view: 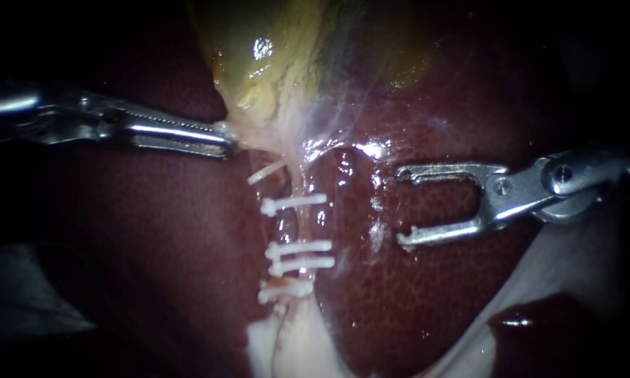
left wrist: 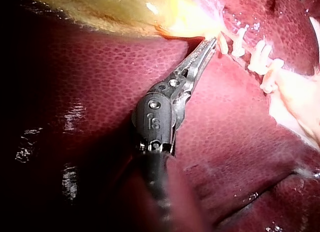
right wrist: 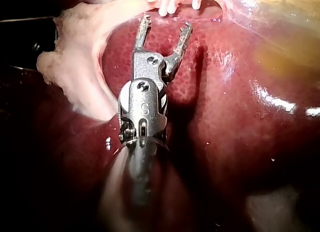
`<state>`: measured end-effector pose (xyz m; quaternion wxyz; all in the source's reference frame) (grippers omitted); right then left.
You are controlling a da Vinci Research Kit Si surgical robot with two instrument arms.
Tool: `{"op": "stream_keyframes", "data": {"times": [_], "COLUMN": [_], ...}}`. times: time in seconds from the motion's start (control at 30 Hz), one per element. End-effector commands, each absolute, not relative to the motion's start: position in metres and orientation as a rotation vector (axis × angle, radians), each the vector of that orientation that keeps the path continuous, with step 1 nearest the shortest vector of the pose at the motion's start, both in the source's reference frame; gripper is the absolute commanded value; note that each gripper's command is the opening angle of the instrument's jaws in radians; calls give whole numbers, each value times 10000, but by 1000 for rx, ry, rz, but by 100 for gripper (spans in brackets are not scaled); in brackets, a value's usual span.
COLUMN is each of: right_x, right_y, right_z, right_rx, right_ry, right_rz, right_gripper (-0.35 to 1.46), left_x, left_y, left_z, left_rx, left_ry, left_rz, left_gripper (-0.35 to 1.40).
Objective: Going back third clip right tube
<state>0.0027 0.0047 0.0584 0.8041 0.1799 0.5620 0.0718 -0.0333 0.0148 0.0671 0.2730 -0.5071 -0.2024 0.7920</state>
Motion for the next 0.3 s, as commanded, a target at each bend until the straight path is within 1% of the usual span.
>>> {"op": "stream_keyframes", "data": {"times": [0.03, 0.3], "right_x": [27, 28], "right_y": [47, 46], "right_z": [584, 583], "right_rx": [385, 392], "right_ry": [1204, 1208], "right_rz": [154, 149], "right_gripper": [50, 50], "left_x": [-334, -335], "left_y": [147, 147], "left_z": [672, 671], "left_rx": [-1364, -1365], "left_ry": [-548, -551], "left_rz": [2130, 2130], "left_gripper": [-35, -35]}}
